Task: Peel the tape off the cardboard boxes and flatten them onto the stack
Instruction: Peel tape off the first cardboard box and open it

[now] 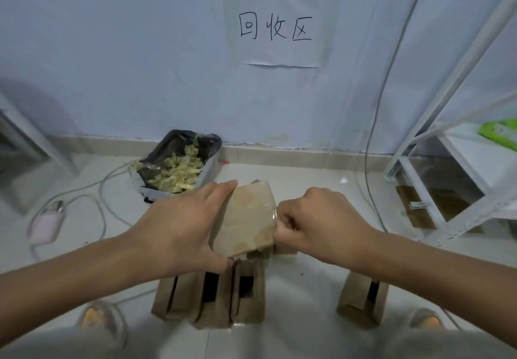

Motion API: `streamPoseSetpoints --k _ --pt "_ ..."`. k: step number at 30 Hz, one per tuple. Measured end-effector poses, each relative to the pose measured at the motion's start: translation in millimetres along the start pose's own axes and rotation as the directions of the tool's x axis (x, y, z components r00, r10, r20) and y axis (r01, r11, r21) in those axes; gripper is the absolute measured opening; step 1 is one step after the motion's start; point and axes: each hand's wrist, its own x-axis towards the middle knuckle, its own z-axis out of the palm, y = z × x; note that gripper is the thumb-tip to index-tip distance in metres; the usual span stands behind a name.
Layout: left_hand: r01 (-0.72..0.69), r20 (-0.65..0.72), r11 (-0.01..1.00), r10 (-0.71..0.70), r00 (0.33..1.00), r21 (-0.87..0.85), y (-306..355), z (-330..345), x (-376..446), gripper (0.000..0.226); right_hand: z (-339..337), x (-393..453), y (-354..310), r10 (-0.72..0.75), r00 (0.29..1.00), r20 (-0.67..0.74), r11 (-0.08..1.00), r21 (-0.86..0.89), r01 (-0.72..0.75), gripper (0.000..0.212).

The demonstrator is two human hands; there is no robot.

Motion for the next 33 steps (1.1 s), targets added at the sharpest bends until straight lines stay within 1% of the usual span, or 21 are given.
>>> streamPoseSetpoints --k 2,4,5,6,8,9,10,13,15,17,19,21,23,25,28,31,33 --pt "-0.003 0.007 1.0 0.003 1.0 -0.008 -4.9 -1.8 1.0 0.127 -1.3 2.4 3.8 0.006 0.999 -0.042 0.995 0.102 -0.001 0.025" --pt "-0.021 0.015 0.999 0.021 1.0 -0.026 -10.3 -4.2 1.2 0.126 -3.3 1.3 8.8 -0.039 0.998 -0.044 0.965 0.259 0.049 0.021" --pt "-0.039 0.016 0.999 0.039 0.999 -0.035 -12.8 -5.4 0.9 0.125 -4.9 -0.5 10.8 -0.078 0.997 -0.027 0.936 0.341 0.083 0.027" --pt "-0.061 0.017 0.997 0.062 0.998 -0.037 -14.5 -7.0 0.5 0.124 -6.0 -2.8 12.2 -0.119 0.993 -0.013 0.908 0.404 0.115 0.04" --pt "-0.106 0.023 0.994 0.107 0.994 -0.024 -15.7 -9.7 -1.1 0.122 -5.8 -8.1 12.5 -0.169 0.986 -0.005 0.875 0.46 0.153 0.062" --pt "-0.125 0.022 0.992 0.125 0.992 -0.017 -15.2 -10.7 -1.9 0.122 -5.3 -9.6 12.2 -0.177 0.984 -0.015 0.864 0.476 0.163 0.065" --pt "-0.141 0.02 0.99 0.141 0.99 -0.015 -13.7 -11.4 -2.5 0.122 -3.9 -11.2 12.5 -0.176 0.984 -0.034 0.85 0.498 0.169 0.063" --pt "-0.166 0.02 0.986 0.167 0.986 -0.029 -10.3 -12.6 -2.6 0.12 -2.3 -14.3 13.8 -0.145 0.985 -0.095 0.822 0.542 0.174 0.045" --pt "-0.179 0.025 0.983 0.18 0.983 -0.046 -9.5 -12.8 -2.7 0.119 -2.8 -16.5 13.0 -0.121 0.989 -0.087 0.808 0.569 0.149 0.034" --pt "-0.198 0.035 0.98 0.199 0.979 -0.038 -8.1 -12.0 -2.5 0.119 -4.0 -19.5 11.9 -0.104 0.993 -0.05 0.776 0.621 0.112 0.023" --pt "-0.205 0.042 0.978 0.206 0.978 -0.026 -6.8 -11.0 -2.8 0.12 -4.4 -20.8 12.2 -0.11 0.993 -0.04 0.784 0.611 0.112 0.016" --pt "-0.212 0.051 0.977 0.213 0.976 -0.02 -5.7 -10.1 -3.5 0.121 -3.7 -20.5 13.4 -0.124 0.992 -0.027 0.81 0.574 0.116 0.012" --pt "-0.221 0.057 0.975 0.221 0.974 -0.009 -4.8 -8.8 -4.1 0.121 -3.0 -20.1 14.3 -0.124 0.992 -0.007 0.809 0.578 0.105 0.009" --pt "-0.225 0.061 0.974 0.225 0.972 -0.006 -4.4 -7.3 -4.4 0.121 -2.8 -19.8 13.9 -0.125 0.992 -0.007 0.811 0.575 0.107 0.009" --pt "-0.219 0.05 0.975 0.221 0.974 -0.029 -3.8 -7.0 -5.2 0.12 -2.8 -19.4 15.5 -0.123 0.991 -0.045 0.824 0.551 0.128 0.009" --pt "-0.222 0.039 0.975 0.223 0.974 -0.007 -3.4 -7.7 -6.3 0.121 -2.7 -17.4 17.2 -0.149 0.985 -0.084 0.874 0.454 0.171 0.016" --pt "-0.217 0.037 0.976 0.217 0.976 -0.004 -2.6 -7.1 -7.4 0.122 -2.5 -17.2 18.5 -0.158 0.983 -0.098 0.889 0.419 0.184 0.016"
